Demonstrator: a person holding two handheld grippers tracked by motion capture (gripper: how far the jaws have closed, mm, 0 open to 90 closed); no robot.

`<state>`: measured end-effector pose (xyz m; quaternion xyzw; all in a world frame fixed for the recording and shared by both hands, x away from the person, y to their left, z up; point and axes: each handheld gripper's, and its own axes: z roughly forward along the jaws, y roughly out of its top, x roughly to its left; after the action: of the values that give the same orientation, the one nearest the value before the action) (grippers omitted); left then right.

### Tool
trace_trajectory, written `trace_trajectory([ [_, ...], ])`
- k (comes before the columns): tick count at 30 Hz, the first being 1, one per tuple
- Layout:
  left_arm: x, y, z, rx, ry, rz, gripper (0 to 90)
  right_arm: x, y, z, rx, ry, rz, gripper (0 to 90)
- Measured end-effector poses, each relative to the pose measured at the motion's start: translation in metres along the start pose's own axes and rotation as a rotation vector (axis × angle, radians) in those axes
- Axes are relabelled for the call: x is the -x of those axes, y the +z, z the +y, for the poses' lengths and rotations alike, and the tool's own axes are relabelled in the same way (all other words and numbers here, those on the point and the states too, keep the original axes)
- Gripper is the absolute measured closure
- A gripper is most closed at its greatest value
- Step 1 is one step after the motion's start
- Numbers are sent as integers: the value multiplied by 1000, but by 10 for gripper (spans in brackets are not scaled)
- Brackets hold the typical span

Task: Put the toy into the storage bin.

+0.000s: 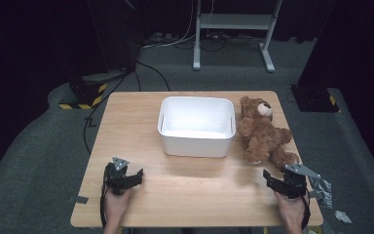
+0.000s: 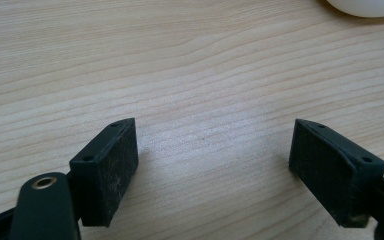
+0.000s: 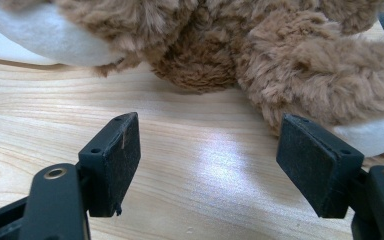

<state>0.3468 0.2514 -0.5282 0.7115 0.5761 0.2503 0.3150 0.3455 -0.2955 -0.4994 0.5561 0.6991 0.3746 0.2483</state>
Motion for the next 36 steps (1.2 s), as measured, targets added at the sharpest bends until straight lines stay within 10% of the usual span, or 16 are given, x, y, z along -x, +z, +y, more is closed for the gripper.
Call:
trace_trajectory([
  [36, 0, 0, 0, 2, 3, 0, 201, 1, -28, 32, 63, -20, 36, 179],
])
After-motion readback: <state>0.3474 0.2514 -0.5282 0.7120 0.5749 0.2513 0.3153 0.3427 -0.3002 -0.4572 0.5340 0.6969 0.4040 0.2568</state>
